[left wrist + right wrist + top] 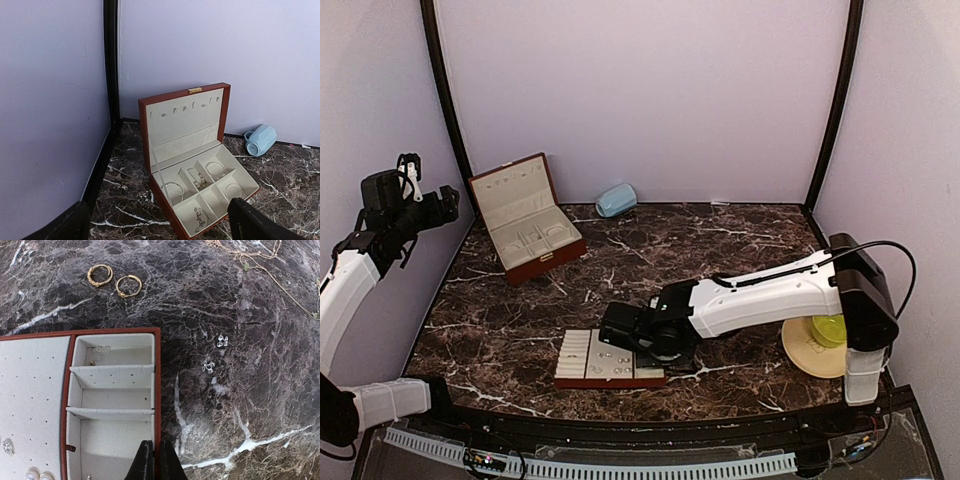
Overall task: Organize the mixed jewelry
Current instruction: Move to the center of the board in the compartment layer.
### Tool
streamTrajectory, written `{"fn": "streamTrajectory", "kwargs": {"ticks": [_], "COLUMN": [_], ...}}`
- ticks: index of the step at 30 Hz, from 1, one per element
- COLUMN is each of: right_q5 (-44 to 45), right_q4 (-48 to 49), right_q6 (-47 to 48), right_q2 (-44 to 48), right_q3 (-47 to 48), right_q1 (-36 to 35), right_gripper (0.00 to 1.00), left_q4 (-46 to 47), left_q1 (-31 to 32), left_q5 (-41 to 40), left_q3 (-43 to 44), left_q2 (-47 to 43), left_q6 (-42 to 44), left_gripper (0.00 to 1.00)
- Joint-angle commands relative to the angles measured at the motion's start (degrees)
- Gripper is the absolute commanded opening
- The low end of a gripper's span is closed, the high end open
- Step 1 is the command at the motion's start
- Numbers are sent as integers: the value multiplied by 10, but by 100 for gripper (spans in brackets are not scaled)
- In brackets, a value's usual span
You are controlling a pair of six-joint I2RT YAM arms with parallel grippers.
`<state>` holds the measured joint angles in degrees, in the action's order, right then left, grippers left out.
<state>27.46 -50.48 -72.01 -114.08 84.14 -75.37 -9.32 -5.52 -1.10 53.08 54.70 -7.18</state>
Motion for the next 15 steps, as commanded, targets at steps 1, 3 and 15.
{"fn": "streamTrajectory", "kwargs": {"ticks": [1,3,15], "right_q5": [-13,-14,10], "right_q4": [-31,-26,87], "right_q6": [-12,-4,177], "right_q2": [-2,6,169], "right_q3": [13,7,-83], "right_q1": [-2,-2,66], "right_gripper": [22,30,46], "left_q4": [14,14,22], "left_q1": [-2,-3,-2], "left_q5": [-1,-1,9], "left_q3": [-7,-7,-13], "left_q2": [-4,-3,-2], "left_q6": [-3,-2,4], "left_gripper": [99,99,99]}}
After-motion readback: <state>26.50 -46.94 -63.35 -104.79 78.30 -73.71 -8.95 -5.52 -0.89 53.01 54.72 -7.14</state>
